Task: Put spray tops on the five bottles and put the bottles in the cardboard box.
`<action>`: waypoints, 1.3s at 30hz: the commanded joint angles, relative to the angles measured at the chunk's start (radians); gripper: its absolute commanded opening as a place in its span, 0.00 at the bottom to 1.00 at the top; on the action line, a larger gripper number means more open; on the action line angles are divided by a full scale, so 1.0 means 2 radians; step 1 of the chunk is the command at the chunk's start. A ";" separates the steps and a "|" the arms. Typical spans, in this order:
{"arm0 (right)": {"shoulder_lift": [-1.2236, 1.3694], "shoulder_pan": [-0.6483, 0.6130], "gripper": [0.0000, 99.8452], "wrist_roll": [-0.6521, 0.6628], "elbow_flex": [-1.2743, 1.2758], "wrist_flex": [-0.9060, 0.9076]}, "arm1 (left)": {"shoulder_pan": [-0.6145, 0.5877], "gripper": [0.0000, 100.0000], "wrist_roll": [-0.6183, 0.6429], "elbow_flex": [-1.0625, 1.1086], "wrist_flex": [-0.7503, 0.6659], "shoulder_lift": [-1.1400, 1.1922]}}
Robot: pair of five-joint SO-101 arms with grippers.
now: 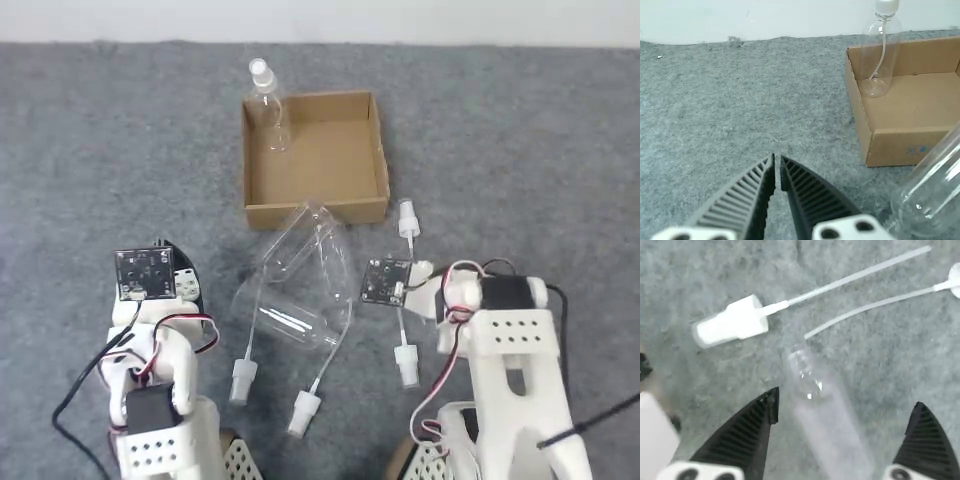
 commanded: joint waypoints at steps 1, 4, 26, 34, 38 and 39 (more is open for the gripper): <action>-0.016 -0.002 0.35 0.017 0.036 -0.066 | -0.003 0.01 -0.005 0.000 -0.002 -0.011; -0.016 0.000 0.35 0.026 0.073 -0.110 | -0.003 0.01 -0.005 0.000 -0.002 -0.011; -0.017 0.040 0.14 -0.064 0.098 -0.195 | -0.003 0.01 -0.005 0.000 -0.002 -0.011; -0.017 0.045 0.14 -0.196 0.057 -0.197 | -0.003 0.01 -0.005 0.000 -0.001 -0.011; -0.016 0.043 0.14 -0.245 0.040 -0.198 | -0.003 0.01 -0.005 0.000 -0.001 -0.011; -0.016 0.043 0.14 -0.252 0.037 -0.198 | -0.003 0.01 -0.005 0.000 -0.001 -0.011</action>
